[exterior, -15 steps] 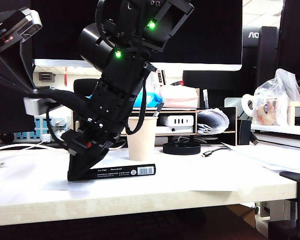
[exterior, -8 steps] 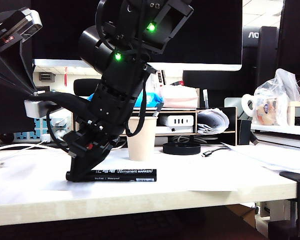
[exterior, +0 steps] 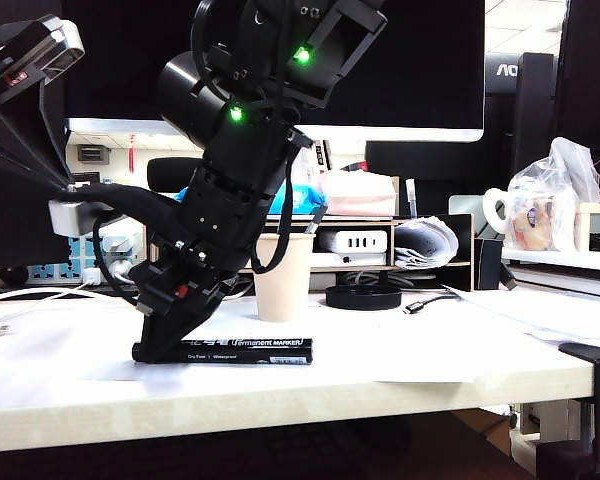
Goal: Pick up the marker and insert it into the paper cup.
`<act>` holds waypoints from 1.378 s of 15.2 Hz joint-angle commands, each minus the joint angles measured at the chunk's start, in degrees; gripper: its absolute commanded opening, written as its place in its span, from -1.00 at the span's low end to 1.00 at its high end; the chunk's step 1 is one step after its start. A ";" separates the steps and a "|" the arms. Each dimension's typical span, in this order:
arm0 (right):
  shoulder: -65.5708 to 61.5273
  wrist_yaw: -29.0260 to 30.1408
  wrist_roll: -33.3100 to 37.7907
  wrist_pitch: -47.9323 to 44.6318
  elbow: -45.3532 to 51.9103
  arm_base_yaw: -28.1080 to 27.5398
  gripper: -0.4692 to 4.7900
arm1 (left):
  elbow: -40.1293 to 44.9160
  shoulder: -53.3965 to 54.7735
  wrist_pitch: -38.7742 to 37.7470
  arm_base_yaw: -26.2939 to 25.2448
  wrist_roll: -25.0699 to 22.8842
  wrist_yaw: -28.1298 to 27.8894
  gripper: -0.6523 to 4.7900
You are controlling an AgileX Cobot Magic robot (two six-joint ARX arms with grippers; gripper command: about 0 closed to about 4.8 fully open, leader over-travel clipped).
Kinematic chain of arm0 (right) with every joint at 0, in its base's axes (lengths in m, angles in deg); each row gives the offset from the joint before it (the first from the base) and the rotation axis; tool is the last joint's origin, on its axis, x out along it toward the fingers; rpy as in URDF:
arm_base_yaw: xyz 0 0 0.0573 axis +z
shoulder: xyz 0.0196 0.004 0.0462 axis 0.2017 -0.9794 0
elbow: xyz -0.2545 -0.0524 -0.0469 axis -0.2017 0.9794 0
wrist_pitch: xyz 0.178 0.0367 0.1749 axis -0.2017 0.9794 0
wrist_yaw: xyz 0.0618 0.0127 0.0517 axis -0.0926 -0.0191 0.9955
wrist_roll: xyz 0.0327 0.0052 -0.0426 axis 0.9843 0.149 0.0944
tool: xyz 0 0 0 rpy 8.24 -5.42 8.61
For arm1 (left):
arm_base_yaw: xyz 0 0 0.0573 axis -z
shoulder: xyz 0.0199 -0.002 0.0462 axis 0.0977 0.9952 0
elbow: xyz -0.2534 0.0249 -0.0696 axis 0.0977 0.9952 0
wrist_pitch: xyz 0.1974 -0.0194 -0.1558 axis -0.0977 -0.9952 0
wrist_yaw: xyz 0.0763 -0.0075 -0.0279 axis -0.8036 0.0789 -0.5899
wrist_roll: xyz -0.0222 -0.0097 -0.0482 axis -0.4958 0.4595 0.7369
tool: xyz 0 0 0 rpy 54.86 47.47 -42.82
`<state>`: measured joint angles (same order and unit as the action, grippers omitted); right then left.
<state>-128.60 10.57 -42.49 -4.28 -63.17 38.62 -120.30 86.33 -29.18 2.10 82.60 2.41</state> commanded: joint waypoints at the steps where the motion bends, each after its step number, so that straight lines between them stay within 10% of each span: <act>1: 0.17 -0.39 0.52 0.33 -0.13 -0.79 -0.67 | -0.26 -0.24 -0.07 0.07 -0.22 0.28 -0.78; 11: 8.50 0.28 4.90 -2.82 -0.13 -6.34 -0.67 | -0.26 -0.24 -0.04 0.07 -0.04 0.46 -0.78; 21: 14.60 14.51 21.11 -20.24 -0.15 -13.07 -0.76 | -0.26 -0.24 0.74 0.07 1.09 0.72 -0.78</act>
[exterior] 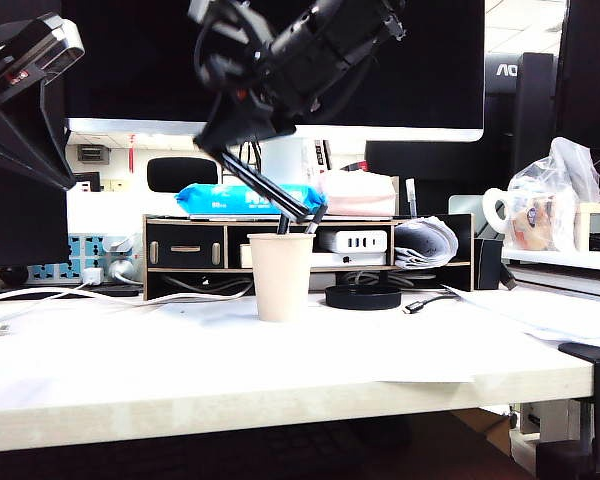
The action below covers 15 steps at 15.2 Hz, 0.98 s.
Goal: Pick up the marker and insert it into the paper cup.
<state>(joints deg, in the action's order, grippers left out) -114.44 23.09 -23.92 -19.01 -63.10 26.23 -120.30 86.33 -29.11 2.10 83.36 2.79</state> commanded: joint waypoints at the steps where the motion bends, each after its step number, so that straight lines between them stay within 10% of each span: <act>1: 0.44 3.74 2.97 -8.90 -0.22 -1.64 -0.76 | -0.26 -0.24 0.92 0.09 0.33 0.81 -0.78; 15: -10.23 20.15 33.31 -50.25 -0.17 -13.20 -0.76 | -0.26 -0.24 8.96 0.09 4.20 6.97 -0.78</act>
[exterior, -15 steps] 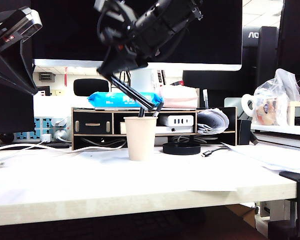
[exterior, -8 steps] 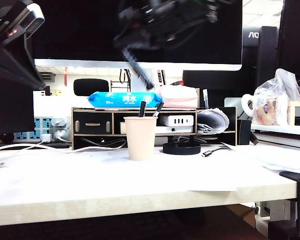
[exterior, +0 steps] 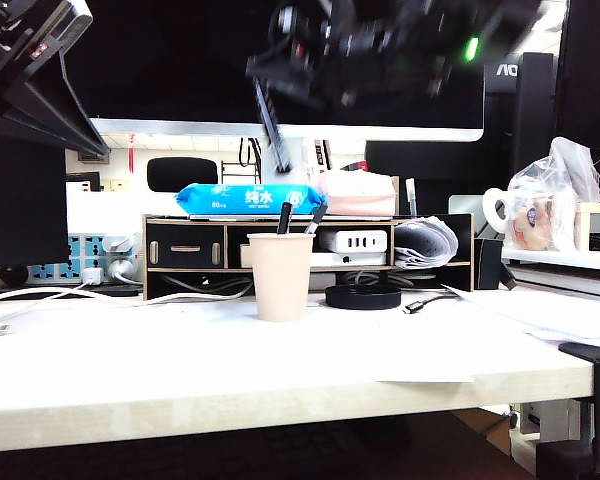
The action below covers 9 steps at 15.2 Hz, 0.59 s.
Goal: Pick up the marker and insert it into the paper cup.
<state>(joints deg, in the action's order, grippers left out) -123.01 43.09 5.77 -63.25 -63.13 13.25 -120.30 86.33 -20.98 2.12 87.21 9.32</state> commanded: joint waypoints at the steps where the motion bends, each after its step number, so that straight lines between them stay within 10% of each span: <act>1: -2.56 0.15 4.31 -6.91 -0.15 -0.59 -0.76 | -0.26 -0.24 0.83 0.07 0.35 0.42 -0.78; 9: -5.84 0.83 4.20 -7.52 -0.04 -1.11 -0.76 | -0.26 -0.24 1.22 0.07 0.35 0.39 -0.78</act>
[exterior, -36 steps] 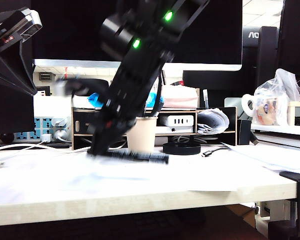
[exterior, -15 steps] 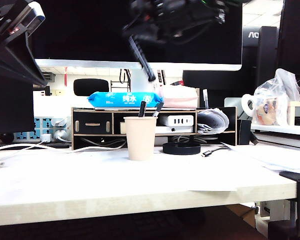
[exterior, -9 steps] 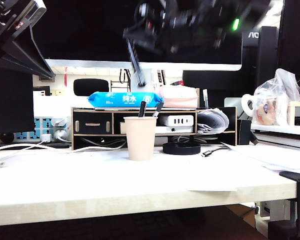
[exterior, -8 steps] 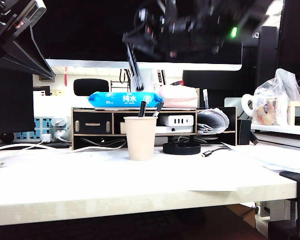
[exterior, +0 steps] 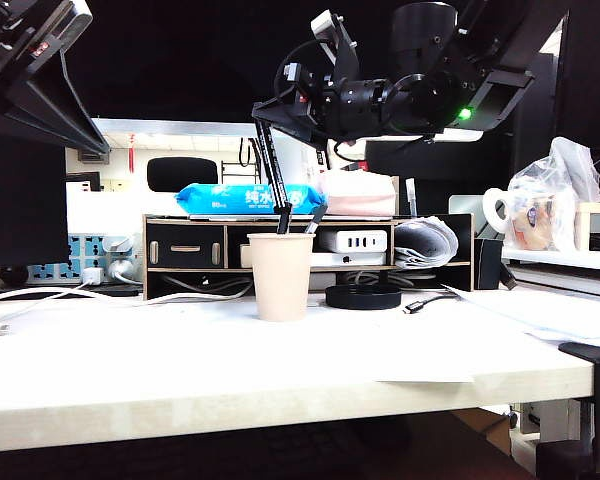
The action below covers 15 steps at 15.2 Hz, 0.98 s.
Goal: Pick up the marker and insert it into the paper cup.
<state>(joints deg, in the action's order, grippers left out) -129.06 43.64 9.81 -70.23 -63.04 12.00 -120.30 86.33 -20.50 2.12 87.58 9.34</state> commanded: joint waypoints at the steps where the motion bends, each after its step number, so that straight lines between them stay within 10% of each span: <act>1: 0.22 0.46 0.17 -0.37 -0.11 0.13 -0.76 | -0.26 -0.24 0.90 0.07 -0.02 0.37 -0.78; 15: -2.84 1.73 -1.73 0.66 -0.02 0.13 -0.75 | -0.26 -0.24 1.97 0.07 -0.02 0.39 -0.78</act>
<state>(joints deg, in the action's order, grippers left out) -131.79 44.88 8.13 -68.72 -62.99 12.00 -120.30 86.33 -19.45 2.10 87.58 9.34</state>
